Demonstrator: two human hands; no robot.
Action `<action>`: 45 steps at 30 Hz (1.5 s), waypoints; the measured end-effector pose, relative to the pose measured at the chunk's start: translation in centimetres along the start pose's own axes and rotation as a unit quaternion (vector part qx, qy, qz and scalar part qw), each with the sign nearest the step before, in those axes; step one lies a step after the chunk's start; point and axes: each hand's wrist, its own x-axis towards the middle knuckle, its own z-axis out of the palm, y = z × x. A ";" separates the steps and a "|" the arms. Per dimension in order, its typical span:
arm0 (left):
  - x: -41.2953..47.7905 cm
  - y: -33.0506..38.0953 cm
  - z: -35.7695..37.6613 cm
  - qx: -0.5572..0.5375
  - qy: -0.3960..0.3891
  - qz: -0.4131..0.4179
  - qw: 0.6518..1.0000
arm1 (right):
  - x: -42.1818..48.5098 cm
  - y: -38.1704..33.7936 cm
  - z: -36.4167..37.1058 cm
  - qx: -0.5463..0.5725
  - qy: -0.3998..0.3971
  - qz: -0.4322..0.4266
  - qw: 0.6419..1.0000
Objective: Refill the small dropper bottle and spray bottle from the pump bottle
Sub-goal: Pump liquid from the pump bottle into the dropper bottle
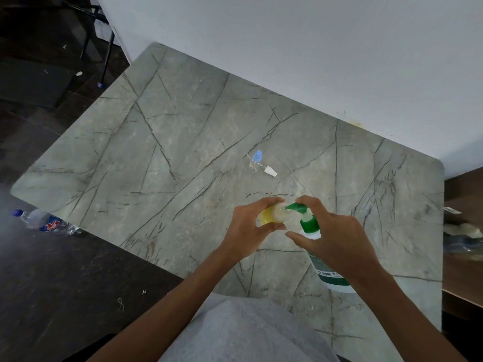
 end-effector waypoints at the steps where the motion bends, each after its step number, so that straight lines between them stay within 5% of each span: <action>1: 0.0 0.0 0.0 0.000 0.000 -0.001 1.000 | 0.0 0.0 0.0 -0.001 0.002 -0.003 1.000; 45: -0.2 0.8 0.0 -0.004 -0.001 0.015 1.000 | 0.2 0.0 -0.3 0.002 0.017 -0.010 1.000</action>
